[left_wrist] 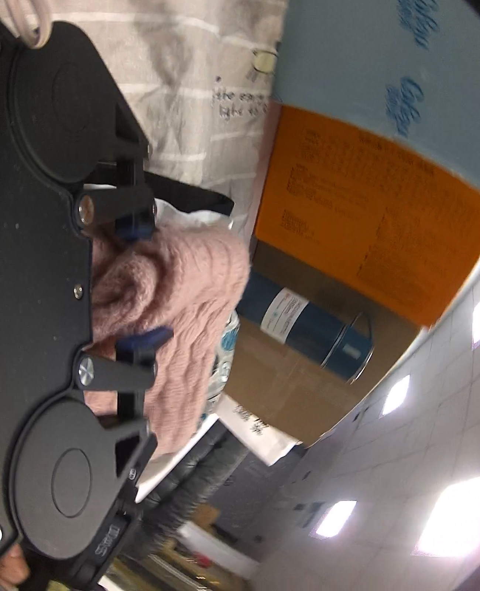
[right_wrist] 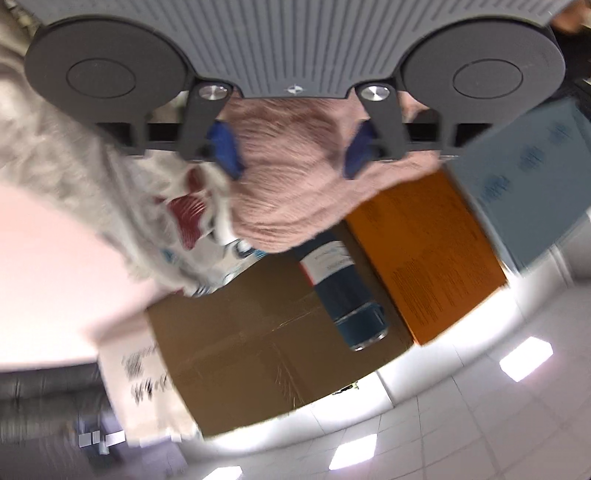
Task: Fold clothes
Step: 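Grasp the pink sweater with the left gripper while the right gripper grasps it too, then lift the pink sweater with both grippers and carry it onto the bed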
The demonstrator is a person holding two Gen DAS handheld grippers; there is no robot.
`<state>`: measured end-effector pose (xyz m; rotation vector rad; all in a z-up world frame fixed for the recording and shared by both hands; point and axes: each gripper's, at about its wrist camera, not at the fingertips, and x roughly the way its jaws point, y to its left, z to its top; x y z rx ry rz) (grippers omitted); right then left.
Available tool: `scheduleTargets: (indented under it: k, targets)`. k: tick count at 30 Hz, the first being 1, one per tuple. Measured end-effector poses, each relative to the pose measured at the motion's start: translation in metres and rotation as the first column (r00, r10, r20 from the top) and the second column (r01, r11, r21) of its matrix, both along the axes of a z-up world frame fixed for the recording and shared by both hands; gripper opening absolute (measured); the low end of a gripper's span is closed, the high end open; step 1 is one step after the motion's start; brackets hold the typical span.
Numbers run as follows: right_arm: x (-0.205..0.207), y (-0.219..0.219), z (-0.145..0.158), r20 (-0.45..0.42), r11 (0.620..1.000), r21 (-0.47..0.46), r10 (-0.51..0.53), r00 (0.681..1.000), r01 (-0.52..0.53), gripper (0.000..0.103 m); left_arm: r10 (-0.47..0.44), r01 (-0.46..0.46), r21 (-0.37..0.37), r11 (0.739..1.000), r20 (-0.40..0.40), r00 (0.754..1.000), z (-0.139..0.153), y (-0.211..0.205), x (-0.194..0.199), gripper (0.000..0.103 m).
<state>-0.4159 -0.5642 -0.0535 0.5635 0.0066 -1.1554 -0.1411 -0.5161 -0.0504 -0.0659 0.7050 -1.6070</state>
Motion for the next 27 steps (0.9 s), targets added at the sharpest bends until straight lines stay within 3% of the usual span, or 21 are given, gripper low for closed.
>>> scheduleTargets:
  k: [2,6,13,21,27]
  targets:
    - [0.004,0.009,0.000,-0.050,0.998,-0.052,-0.024,0.998,0.021,0.037,-0.014,0.014,-0.027,1.000,0.002,1.000,0.004,0.006,0.000,0.030]
    - [0.006,0.030,0.004,-0.061,0.986,-0.166,-0.036,0.997,0.026,0.033,-0.032,0.032,-0.081,0.996,0.002,0.999,0.018,0.020,-0.002,0.027]
    - [-0.008,0.065,0.016,0.112,0.941,-0.338,0.044,0.993,-0.003,0.031,-0.045,0.040,-0.149,0.988,-0.031,0.999,0.040,0.058,0.006,0.026]
    - [0.015,0.102,0.041,0.185,0.938,-0.324,0.187,0.965,-0.120,0.031,0.006,-0.007,-0.211,0.977,-0.006,1.000,0.067,0.126,0.036,0.026]
    - [0.062,0.135,0.058,0.183,0.927,-0.280,0.308,0.934,-0.250,0.031,0.091,-0.087,-0.239,0.967,0.006,0.996,0.080,0.191,0.068,0.026]
